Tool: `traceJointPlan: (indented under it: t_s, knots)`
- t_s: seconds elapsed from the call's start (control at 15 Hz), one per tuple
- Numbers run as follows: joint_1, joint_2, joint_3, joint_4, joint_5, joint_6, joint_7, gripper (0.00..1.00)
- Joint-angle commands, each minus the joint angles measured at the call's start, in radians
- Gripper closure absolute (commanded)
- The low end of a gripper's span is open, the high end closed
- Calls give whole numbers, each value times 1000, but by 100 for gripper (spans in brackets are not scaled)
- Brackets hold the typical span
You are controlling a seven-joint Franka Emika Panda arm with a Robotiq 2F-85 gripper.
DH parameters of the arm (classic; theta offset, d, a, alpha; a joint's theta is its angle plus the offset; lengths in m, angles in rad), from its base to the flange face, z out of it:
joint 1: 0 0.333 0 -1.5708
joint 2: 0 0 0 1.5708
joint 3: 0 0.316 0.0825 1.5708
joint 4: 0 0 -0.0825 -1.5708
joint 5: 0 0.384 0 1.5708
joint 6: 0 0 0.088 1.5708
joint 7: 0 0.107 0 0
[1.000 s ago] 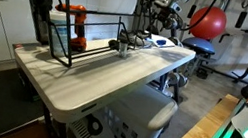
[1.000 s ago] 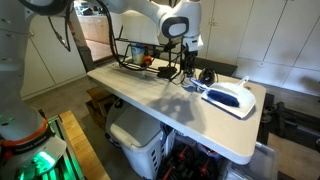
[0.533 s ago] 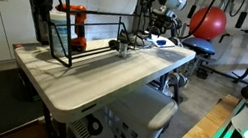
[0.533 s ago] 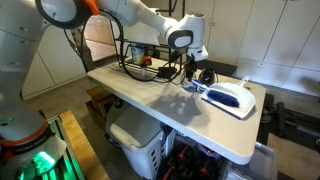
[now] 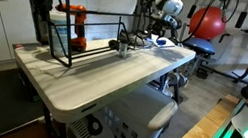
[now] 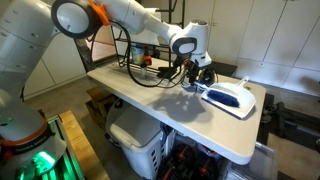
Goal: Move the brush to the left
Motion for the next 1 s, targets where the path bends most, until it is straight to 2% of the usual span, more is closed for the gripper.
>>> traceJointPlan:
  t_s: [0.0,0.13,0.27,0.33,0.47,0.53,0.6,0.67,0.73,0.8,0.93]
  knots:
    - [-14,57,10,77,-15,-39,-3,10]
    - [-12,75,7,98,-20,-36,0,25]
    - [-14,93,11,121,-18,-33,1,30]
    - [-14,100,12,130,-18,-36,2,19]
    - [-13,112,13,145,-18,-38,5,23]
    - [-12,118,13,153,-20,-38,6,20]
    - [-10,124,11,161,-22,-36,11,29]
    - [-7,126,7,161,-24,-32,19,48]
    - [-4,125,2,162,-27,-36,33,53]
    - [0,123,-4,159,-31,-28,44,53]
    - [8,105,-15,138,-39,-9,76,68]
